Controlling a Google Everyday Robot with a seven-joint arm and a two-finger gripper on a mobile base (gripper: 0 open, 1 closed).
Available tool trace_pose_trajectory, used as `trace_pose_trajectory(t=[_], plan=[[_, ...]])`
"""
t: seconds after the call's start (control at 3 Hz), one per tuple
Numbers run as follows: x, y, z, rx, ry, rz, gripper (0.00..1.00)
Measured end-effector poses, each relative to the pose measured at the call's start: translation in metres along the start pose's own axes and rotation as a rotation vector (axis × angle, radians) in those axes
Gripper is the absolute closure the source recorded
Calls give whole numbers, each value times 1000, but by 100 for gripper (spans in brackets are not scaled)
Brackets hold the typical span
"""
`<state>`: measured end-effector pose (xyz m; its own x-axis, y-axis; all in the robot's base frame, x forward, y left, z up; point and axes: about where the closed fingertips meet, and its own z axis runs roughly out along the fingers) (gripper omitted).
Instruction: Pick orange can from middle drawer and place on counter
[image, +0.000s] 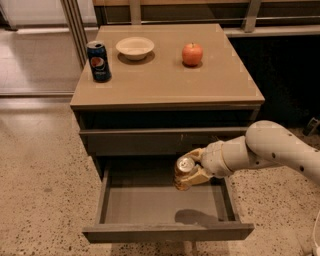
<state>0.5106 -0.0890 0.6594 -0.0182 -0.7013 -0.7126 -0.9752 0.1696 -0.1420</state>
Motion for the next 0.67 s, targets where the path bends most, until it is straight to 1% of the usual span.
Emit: trace_pose_trajectory(t=[0.33,0.67], plan=[[-54,-3,-47,14,-21,27,100],[-156,-6,-141,8,20,19,100]])
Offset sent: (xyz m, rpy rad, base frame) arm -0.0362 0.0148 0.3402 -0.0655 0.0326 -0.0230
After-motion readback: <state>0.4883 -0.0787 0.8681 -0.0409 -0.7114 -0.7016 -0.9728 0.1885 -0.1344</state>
